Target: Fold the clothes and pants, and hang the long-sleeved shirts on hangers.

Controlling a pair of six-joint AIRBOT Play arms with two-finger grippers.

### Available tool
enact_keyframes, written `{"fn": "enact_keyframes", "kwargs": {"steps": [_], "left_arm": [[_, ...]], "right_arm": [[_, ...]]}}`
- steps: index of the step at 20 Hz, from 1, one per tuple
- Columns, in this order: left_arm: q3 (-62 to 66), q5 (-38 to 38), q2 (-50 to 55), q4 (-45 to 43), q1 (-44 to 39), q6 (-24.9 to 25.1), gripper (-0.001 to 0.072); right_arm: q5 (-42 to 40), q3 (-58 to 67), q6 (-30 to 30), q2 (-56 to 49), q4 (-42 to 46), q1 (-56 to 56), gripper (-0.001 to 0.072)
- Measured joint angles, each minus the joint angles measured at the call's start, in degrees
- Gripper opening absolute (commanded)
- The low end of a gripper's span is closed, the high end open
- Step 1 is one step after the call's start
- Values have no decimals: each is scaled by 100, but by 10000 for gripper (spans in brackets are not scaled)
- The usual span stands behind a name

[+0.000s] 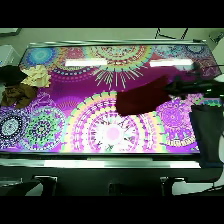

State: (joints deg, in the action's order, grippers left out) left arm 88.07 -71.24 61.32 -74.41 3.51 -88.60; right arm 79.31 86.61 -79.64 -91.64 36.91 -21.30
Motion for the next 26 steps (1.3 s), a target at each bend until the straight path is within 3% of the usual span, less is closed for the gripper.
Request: {"fn": "enact_keyframes", "kwargs": {"steps": [6,15,20,26], "left_arm": [[-168,31,0,0,-2,118,26],[-553,247,2,20,-164,275,26],[-588,586,2,48,-426,308,26],[-592,734,2,61,-590,310,26]], "right_arm": [[321,1054,-883,605,540,-1705,37],[831,1340,-1836,1093,909,-3681,38],[1921,1069,-1974,1189,2524,-4039,38],[1665,-914,-2059,1698,4127,-4118,39]]}}
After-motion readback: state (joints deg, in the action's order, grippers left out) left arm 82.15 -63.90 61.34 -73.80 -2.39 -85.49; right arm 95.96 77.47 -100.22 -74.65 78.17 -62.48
